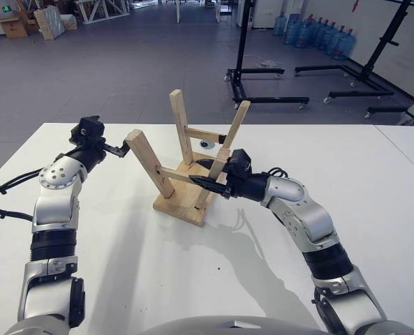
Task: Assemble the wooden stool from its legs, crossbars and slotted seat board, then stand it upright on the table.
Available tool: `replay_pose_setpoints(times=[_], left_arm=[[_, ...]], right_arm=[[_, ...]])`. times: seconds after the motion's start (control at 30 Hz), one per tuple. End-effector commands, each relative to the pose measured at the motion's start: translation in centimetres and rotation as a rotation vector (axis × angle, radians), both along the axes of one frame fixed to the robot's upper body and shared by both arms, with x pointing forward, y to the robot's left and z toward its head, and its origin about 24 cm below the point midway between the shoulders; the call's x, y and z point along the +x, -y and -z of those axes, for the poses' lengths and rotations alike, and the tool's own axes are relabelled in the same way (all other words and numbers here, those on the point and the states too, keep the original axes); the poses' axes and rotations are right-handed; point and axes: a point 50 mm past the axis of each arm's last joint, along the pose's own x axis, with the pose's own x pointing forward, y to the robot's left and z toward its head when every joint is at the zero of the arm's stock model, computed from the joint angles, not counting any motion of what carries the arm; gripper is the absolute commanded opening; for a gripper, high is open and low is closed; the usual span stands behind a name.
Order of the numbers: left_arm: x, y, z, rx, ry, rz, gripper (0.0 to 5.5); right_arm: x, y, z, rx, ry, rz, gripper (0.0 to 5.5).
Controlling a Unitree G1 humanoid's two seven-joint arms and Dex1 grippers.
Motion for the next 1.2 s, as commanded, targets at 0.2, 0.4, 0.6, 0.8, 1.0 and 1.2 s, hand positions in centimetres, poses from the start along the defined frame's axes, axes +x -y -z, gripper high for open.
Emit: replay_pose_setpoints(times=[0.2, 0.4, 0.6, 0.8, 1.0, 1.2], left_arm=[[-0.6, 5.3, 0.2, -0.044, -0.015, 0.149, 5.4], [-1.5, 7.3, 1.3, -0.043, -0.048, 0.189, 5.4], [-1.8, 7.8, 1.9, -0.048, -0.069, 0.194, 5.4], [-1.4, 7.2, 2.0, -0.051, -0.074, 0.167, 5.4], [-0.9, 6.1, 2.5, -0.062, -0.104, 0.107, 5.4], [-0.6, 5.5, 3.2, -0.042, -0.13, 0.073, 5.4]], right_arm=[[-0.5, -0.2, 1.4, -0.062, -0.049, -0.019, 2.05], [-0.3, -2.9, 0.3, -0.07, -0.009, -0.067, 2.04], [-0.2, -3.8, 1.4, -0.072, -0.045, -0.047, 2.04], [-0.3, -2.6, 2.3, -0.069, -0.087, -0.014, 2.04], [-0.6, -2.1, 3.5, -0.071, -0.139, 0.0, 2.04], [0.0, -1.8, 3.9, -0.084, -0.157, 0.017, 3.16]])
